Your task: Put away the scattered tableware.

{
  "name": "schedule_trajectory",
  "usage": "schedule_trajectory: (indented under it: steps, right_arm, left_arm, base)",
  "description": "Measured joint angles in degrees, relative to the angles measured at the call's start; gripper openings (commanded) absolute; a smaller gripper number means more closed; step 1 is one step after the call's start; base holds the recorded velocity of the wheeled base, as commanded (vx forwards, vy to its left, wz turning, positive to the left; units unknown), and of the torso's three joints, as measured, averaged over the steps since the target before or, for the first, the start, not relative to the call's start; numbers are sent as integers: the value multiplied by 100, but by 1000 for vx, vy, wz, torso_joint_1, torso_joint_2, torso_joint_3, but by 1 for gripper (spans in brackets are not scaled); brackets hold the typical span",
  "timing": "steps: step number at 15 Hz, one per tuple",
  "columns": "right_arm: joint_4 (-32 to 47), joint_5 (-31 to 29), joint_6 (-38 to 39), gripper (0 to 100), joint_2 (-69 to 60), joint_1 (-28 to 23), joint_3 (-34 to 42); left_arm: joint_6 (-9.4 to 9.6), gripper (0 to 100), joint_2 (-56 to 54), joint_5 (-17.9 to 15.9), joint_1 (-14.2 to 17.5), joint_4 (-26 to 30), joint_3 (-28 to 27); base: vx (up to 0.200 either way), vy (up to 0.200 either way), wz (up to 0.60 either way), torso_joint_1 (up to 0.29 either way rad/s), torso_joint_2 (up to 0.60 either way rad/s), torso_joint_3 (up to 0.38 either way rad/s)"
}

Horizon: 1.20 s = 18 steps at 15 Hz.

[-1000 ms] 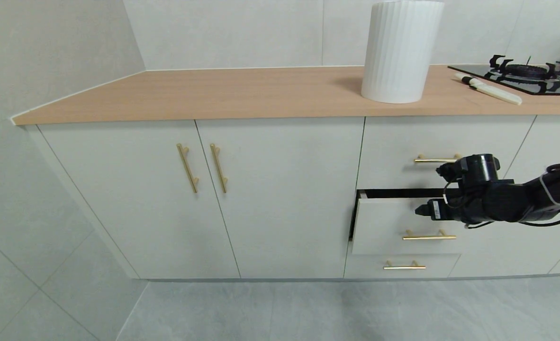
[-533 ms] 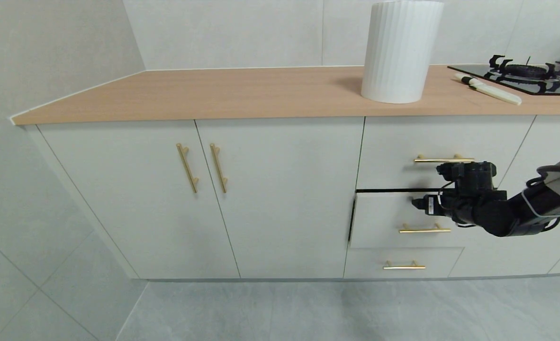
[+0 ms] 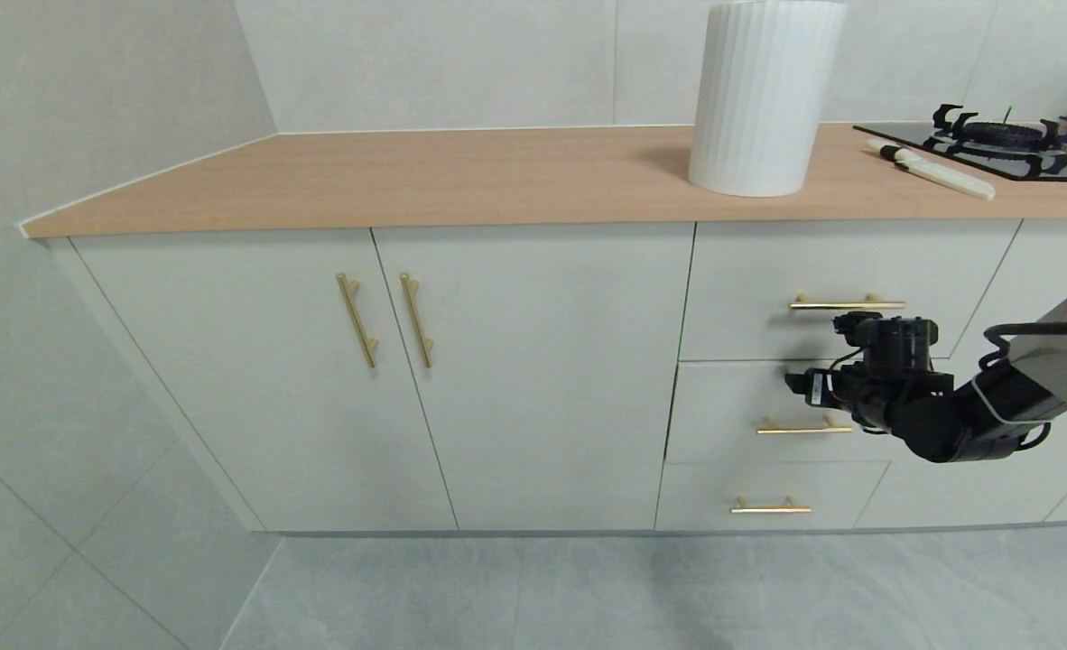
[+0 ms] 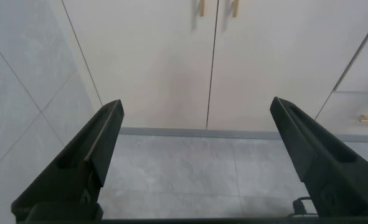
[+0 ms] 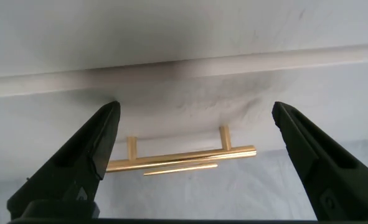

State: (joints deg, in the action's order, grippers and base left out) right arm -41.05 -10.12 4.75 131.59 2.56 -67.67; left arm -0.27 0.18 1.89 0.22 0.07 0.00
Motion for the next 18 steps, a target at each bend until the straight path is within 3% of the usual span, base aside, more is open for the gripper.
schedule_trajectory:
  steps: [8,13,18]
  right_arm:
    - [-59,20,321,100,-226,-4,96]
    - [-69,68,294,100,-2083,-4,1902]
    - [-34,60,79,100,-5403,0,3980]
  left_arm:
    - [5,100,0,2,2,2,0]
    - [0,100,0,2,2,2,0]
    - [2,100,0,0,2,2,0]
  base:
    - [0,0,0,0,0,0]
    - [0,0,0,0,0,0]
    - [0,0,0,0,0,0]
